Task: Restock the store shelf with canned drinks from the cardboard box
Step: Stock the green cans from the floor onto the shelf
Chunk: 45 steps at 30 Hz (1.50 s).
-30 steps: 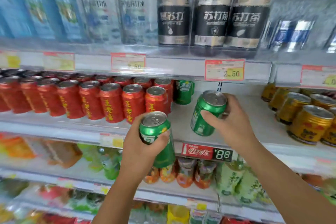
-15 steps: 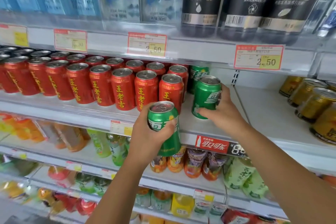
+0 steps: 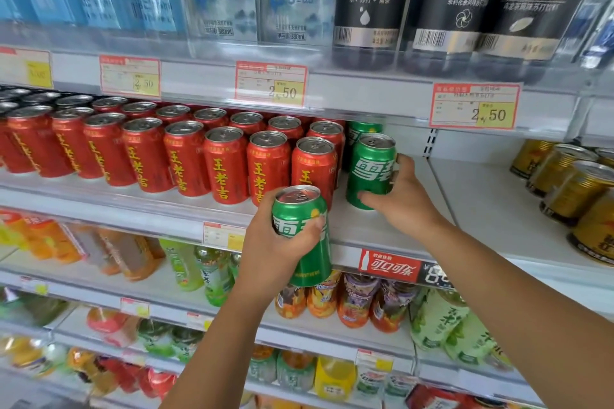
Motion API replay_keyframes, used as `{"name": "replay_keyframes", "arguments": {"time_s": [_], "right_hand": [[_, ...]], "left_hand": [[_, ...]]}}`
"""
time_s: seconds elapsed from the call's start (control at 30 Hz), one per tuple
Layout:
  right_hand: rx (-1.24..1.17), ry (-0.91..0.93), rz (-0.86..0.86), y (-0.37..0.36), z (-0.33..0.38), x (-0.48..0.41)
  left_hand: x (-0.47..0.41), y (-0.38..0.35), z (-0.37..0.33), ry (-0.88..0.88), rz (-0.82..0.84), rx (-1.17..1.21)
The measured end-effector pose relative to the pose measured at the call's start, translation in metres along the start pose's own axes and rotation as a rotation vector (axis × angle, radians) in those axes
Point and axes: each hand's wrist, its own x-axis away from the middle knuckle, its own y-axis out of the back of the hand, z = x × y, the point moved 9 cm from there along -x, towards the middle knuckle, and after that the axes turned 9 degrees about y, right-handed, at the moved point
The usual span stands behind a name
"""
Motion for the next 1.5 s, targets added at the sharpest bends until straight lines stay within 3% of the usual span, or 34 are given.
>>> {"name": "replay_keyframes", "arguments": {"time_s": [0.3,0.5,0.63,0.83,1.03,1.1,1.2,1.3,1.5], "right_hand": [[0.019,-0.006,-0.074,-0.007,0.000,-0.019],[-0.029,-0.104,0.089,0.002,0.008,0.005],[-0.050,0.092,-0.088,0.034,0.040,0.062],[-0.130,0.202,0.251,-0.014,0.076,0.117],[-0.165,0.181,-0.005,0.008,0.075,0.105],[-0.153,0.159,-0.082,0.017,0.070,0.099],[-0.116,0.115,-0.161,0.025,0.061,0.086],[-0.111,0.090,-0.172,0.023,0.054,0.070],[-0.060,0.089,-0.157,0.005,0.048,0.051]], "left_hand": [[-0.001,-0.002,0.003,0.029,0.008,0.019],[0.003,0.000,0.001,0.159,0.089,0.114],[0.008,0.001,-0.003,0.202,0.147,0.153],[0.013,-0.024,-0.023,0.113,0.140,0.090],[0.013,-0.041,-0.043,-0.048,0.179,0.017],[0.009,-0.029,-0.036,-0.095,0.129,-0.071],[0.002,0.001,-0.016,-0.243,-0.102,-0.488],[-0.003,0.001,0.005,-0.431,-0.188,-0.801],[-0.005,-0.002,0.023,-0.469,-0.249,-0.789]]}}
